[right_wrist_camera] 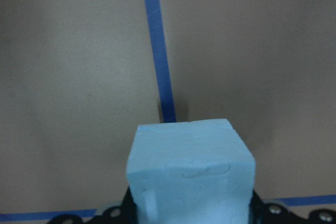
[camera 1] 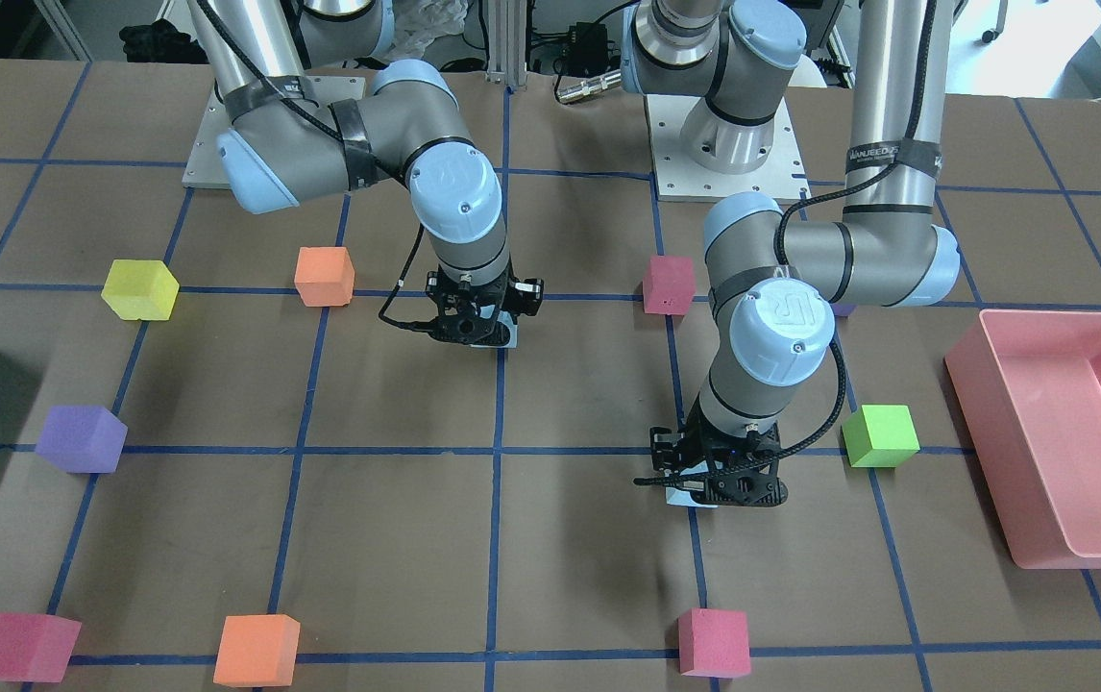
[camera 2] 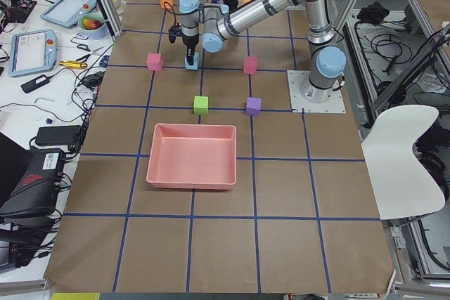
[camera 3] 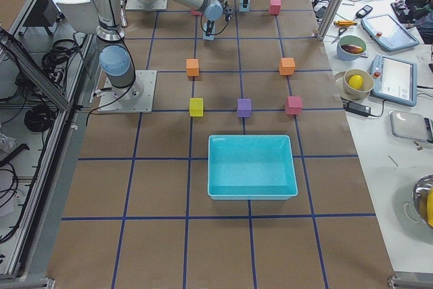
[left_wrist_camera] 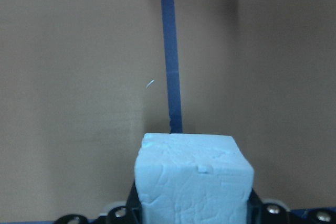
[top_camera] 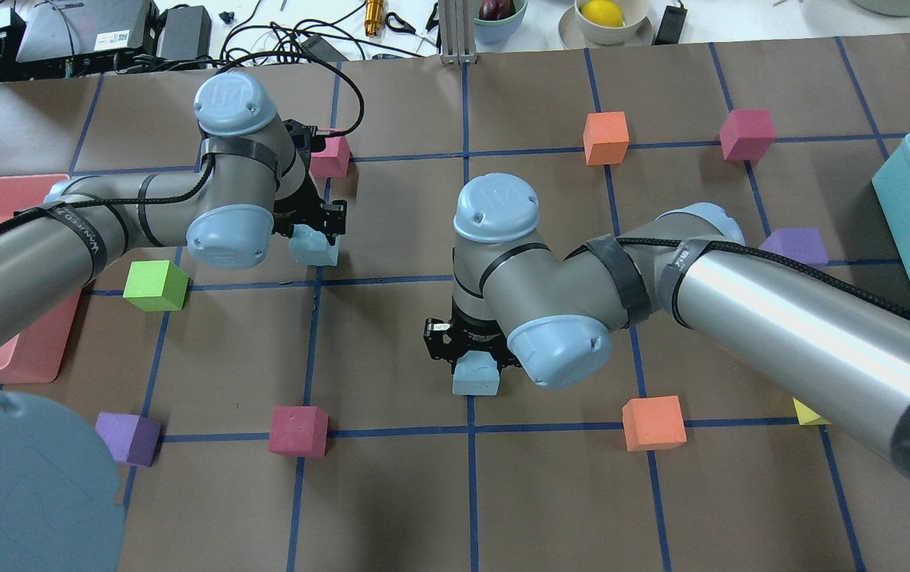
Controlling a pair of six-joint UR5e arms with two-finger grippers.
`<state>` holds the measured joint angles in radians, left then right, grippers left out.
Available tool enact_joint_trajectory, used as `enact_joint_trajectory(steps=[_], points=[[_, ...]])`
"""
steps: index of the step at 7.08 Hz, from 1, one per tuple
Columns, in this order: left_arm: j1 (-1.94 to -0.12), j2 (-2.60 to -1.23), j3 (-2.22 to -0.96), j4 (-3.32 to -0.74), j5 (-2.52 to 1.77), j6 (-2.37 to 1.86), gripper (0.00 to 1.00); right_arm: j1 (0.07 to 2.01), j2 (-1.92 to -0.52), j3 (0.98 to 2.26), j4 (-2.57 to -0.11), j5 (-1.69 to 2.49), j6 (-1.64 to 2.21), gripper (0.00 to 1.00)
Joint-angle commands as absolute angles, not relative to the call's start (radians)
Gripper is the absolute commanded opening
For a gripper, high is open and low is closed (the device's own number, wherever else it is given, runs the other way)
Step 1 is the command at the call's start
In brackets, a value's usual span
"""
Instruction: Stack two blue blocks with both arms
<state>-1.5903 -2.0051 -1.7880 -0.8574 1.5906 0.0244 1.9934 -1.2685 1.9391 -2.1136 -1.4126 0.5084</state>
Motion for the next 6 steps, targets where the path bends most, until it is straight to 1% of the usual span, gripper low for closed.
enact_joint_trajectory(steps=[1,2,3,4,6], points=[[-1.588,-2.002,-1.792,-0.856,1.583,0.023,0.0,2.006,-1.266,2.021,-2.288,-1.413,0.497,0.06],[-1.613,-1.984,-1.795,-0.857,1.592,0.009,0.0,2.005,-1.266,2.043,-2.308,-1.413,0.5,0.28],[-1.612,-1.956,-1.795,-0.877,1.586,0.009,0.0,2.003,-1.266,2.039,-2.309,-1.426,0.514,0.76],[-1.612,-1.928,-1.804,-0.899,1.585,0.009,0.0,1.996,-1.278,2.034,-2.309,-1.428,0.511,1.0],[-1.615,-1.852,-1.805,-0.978,1.585,0.006,0.0,1.982,-1.281,2.025,-2.307,-1.417,0.512,1.0]])
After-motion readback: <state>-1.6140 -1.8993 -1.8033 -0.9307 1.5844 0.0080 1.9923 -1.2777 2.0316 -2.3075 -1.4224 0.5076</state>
